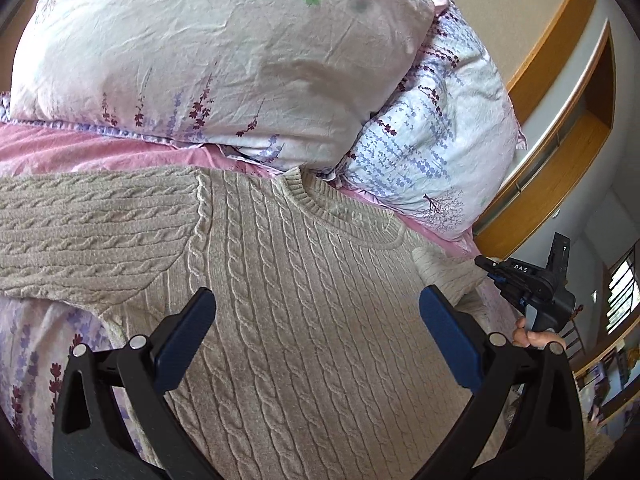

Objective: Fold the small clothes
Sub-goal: 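Grasp the sweater sleeve cuff with the right gripper, then fold the sleeve across the sweater back with the right gripper and release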

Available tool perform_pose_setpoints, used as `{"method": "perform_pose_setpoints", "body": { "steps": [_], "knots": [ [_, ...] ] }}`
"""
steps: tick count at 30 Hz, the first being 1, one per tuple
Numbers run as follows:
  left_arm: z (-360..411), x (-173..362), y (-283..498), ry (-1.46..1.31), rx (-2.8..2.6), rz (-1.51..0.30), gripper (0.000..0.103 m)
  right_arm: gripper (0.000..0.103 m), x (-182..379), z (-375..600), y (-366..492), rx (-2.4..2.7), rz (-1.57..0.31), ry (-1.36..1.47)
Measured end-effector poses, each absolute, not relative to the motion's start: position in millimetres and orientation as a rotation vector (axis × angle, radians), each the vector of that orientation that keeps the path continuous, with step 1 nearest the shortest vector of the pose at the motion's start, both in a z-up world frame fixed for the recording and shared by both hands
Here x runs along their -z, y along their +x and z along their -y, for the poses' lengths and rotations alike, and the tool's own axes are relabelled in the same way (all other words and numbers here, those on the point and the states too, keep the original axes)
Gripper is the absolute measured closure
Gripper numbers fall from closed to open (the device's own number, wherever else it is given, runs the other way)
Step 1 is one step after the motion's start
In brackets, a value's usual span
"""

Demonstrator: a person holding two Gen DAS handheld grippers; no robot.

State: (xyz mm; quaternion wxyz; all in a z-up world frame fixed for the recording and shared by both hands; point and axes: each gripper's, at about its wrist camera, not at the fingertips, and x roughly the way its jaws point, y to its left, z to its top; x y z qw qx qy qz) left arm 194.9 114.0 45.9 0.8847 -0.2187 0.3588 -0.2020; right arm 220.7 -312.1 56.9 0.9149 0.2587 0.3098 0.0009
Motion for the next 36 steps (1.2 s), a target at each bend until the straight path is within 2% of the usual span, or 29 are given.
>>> {"method": "perform_pose_setpoints", "body": {
  "steps": [5, 6, 7, 9, 11, 13, 15, 17, 19, 21, 23, 25, 27, 28, 29, 30, 36],
  "knots": [
    [-125.2, -40.5, 201.8, -0.605, 0.442, -0.747, 0.004, 0.093, -71.0, 204.7, 230.7, -0.338, -0.672, 0.359],
    [-125.8, -39.1, 203.6, -0.628, 0.451, -0.752, 0.005, 0.086, -64.5, 182.0, 234.3, -0.405, -0.726, 0.313],
    [-125.9, -37.5, 205.6, -0.651, 0.459, -0.763, 0.005, 0.071, -54.5, 159.6, 237.5, -0.474, -0.801, 0.270],
    [-123.2, -33.2, 210.4, -0.680, 0.470, -0.793, 0.006, 0.064, -40.8, 138.3, 233.8, -0.539, -0.875, 0.234],
    [-119.2, -28.4, 214.8, -0.698, 0.473, -0.825, 0.008, 0.058, -40.6, 145.8, 224.0, -0.535, -0.866, 0.258],
    [-112.7, -22.1, 221.3, -0.710, 0.477, -0.870, 0.013, 0.057, -46.1, 181.3, 213.9, -0.493, -0.844, 0.364],
    [-106.7, -13.8, 229.4, -0.735, 0.482, -0.916, 0.024, 0.057, -46.9, 229.1, 207.7, -0.403, -0.826, 0.505],
    [-101.5, -5.1, 237.7, -0.771, 0.478, -0.958, 0.032, 0.060, -38.5, 284.1, 197.2, -0.280, -0.820, 0.662],
    [-98.8, 2.0, 243.9, -0.793, 0.462, -0.986, 0.039, 0.066, -22.6, 329.0, 187.1, -0.168, -0.827, 0.797],
    [-95.5, 5.9, 248.1, -0.796, 0.438, -0.996, 0.049, 0.067, -4.9, 358.8, 184.0, -0.100, -0.844, 0.896],
    [-92.6, 5.6, 251.7, -0.784, 0.414, -0.992, 0.052, 0.067, 10.0, 379.2, 177.9, -0.045, -0.847, 0.972],
    [-91.4, 4.3, 254.9, -0.781, 0.400, -0.987, 0.060, 0.068, 14.6, 386.8, 174.1, -0.030, -0.811, 1.002],
    [-89.4, 5.0, 261.2, -0.783, 0.395, -0.986, 0.074, 0.068, 12.7, 390.9, 176.3, -0.013, -0.768, 1.000],
    [-87.9, 6.0, 264.7, -0.780, 0.391, -0.987, 0.078, 0.072, 11.8, 392.3, 180.7, 0.005, -0.753, 0.987],
    [-86.3, 7.1, 268.5, -0.771, 0.388, -0.989, 0.087, 0.079, 10.4, 393.3, 184.0, 0.019, -0.747, 0.972],
    [-84.7, 7.3, 272.0, -0.755, 0.388, -0.990, 0.095, 0.093, 11.6, 393.9, 188.2, 0.028, -0.747, 0.960],
    [-96.5, -15.6, 263.7, -0.642, 0.363, -0.889, 0.095, 0.095, -11.0, 371.9, 172.9, -0.028, -0.668, 0.843]
  ]
}}
